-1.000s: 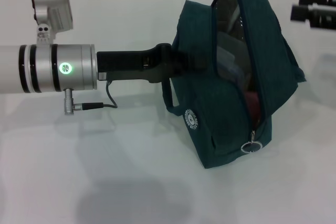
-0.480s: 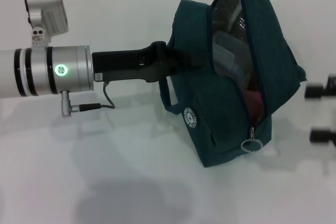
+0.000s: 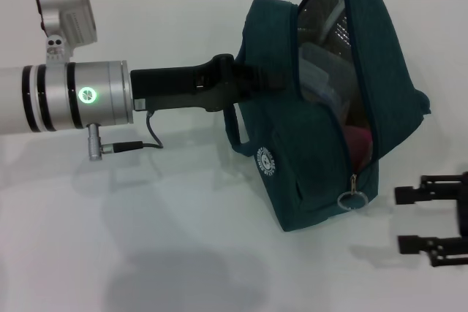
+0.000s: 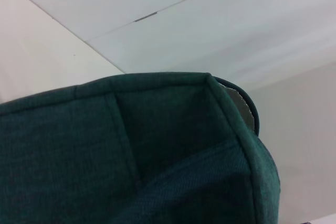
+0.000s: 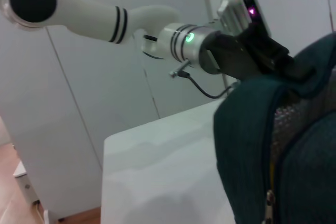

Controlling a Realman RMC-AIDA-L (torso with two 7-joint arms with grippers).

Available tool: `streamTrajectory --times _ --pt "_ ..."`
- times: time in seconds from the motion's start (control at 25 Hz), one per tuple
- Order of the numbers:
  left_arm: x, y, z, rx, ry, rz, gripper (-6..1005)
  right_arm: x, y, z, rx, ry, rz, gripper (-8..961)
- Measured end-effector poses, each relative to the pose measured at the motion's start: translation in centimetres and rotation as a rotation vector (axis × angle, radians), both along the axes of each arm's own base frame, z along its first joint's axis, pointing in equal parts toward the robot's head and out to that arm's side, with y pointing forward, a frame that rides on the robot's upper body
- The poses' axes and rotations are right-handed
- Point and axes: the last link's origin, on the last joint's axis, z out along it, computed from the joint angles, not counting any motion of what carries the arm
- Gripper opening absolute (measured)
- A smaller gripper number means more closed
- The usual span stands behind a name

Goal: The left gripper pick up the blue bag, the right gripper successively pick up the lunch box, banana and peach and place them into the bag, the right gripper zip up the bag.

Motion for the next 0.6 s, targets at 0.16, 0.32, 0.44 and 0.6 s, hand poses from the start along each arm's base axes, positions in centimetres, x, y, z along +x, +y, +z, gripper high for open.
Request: streamTrajectory --times 0.16,0.32,0.44,0.6 --pt "-0.1 -0.1 0.0 -0.001 0.0 0.003 41 0.3 0.1 -1.4 0.009 0.017 -0.003 676" --pt "-0.1 0.0 0.0 -0.001 0.0 0.005 41 0.3 0.5 -2.0 0.02 0.019 -0.004 676" --pt "-0.1 0.0 0.0 0.0 0.0 0.005 42 0.1 0.9 -2.4 0.024 0.021 0.0 675" --pt "-0.1 0.0 0.1 0.0 0.0 0.004 42 -0.2 1.3 -2.8 0.031 0.025 0.011 675"
